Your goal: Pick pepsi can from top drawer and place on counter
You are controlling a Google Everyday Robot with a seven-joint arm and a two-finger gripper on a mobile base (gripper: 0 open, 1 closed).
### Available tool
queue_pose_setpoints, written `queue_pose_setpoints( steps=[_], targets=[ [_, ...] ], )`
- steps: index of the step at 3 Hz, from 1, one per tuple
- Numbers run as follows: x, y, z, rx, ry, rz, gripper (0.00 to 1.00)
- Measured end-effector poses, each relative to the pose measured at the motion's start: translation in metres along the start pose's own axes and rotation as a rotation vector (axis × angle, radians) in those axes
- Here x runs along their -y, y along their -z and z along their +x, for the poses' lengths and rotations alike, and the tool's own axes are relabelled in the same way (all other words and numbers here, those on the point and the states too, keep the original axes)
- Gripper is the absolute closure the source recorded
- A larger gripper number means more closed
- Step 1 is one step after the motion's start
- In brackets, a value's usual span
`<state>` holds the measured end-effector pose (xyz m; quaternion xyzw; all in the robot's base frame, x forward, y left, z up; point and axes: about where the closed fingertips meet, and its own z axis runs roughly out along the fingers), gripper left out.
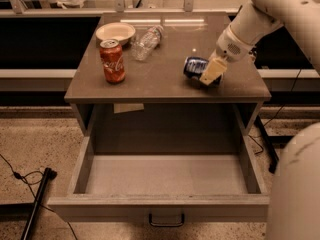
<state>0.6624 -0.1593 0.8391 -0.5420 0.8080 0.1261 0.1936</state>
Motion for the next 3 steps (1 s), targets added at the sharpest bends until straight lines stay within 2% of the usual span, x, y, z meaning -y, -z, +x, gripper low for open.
queue_pose_setpoints(
  steps=[1,3],
  targets=[
    [0.0218,0.0371,-0.0099,0.102,-0.018,0.069,0.52],
    [0.0243,0.0364,-0.0148,0.112,-0.013,0.072,0.05]
  ],
)
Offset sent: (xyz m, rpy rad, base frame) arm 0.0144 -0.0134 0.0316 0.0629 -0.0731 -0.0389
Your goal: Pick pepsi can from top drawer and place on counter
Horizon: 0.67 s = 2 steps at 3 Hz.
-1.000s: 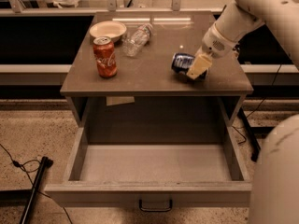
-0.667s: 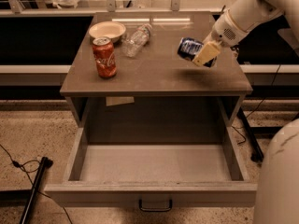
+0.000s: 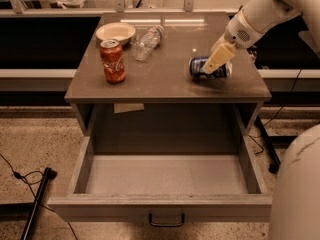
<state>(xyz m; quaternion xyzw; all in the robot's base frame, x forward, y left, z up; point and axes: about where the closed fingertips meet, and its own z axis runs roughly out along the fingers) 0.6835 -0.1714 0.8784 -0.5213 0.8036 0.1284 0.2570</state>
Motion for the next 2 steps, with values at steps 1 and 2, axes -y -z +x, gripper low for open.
queue_pose_setpoints(
  steps=[1,2],
  targets=[
    [0.0000,-0.0019,-0.0002,0.000,0.000,-0.002,0.00],
    [0.0000,-0.0020,-0.0002,0.000,0.000,-0.002,0.00]
  ],
)
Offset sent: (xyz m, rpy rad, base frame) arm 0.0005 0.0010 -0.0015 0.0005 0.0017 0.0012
